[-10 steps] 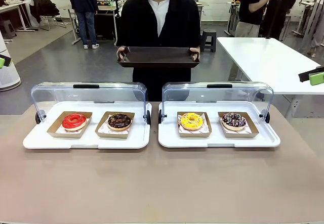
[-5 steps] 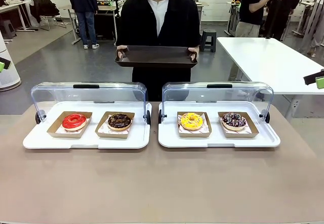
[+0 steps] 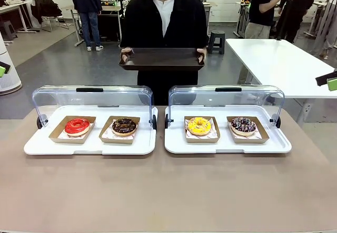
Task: Provide the desired donut to the person.
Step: Pick up and lift the Paper togo box containing the Donut pointed at by the person.
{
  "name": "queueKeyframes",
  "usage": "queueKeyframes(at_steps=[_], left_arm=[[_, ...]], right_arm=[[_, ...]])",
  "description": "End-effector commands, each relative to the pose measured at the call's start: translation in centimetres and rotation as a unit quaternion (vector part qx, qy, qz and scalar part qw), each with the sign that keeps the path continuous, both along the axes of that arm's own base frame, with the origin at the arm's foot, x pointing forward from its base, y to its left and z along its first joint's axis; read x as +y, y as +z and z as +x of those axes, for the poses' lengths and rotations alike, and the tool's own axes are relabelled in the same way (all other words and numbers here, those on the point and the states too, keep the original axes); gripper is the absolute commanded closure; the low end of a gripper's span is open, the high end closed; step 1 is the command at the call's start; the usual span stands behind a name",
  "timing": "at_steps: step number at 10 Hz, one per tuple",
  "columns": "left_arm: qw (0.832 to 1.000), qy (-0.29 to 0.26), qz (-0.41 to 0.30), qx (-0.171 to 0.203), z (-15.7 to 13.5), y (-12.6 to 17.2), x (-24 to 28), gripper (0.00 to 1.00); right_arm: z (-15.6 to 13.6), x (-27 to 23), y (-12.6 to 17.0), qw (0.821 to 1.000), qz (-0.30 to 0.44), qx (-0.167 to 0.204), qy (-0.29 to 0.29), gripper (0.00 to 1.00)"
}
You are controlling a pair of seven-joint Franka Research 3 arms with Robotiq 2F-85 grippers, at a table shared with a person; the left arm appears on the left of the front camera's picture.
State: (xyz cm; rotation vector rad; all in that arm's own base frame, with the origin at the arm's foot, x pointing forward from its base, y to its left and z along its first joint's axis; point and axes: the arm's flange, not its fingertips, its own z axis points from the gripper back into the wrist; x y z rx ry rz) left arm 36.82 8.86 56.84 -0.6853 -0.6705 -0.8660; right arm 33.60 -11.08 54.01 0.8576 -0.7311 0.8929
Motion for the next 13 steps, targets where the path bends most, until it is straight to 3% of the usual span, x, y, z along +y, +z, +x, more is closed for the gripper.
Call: queueKeyframes(at_steps=[1,13], left_arm=[[1.000,-0.003,-0.008,-0.001,0.01,-0.03,0.22,0.00],[1.000,-0.003,-0.008,-0.001,0.01,-0.03,0.22,0.00]], right_arm=[[-0.25,0.42,0.15,1.000,0.002,-0.027,-0.003,0.00],[-0.33,0.15,0.61,1.000,-0.007,-0.014,0.003,0.00]])
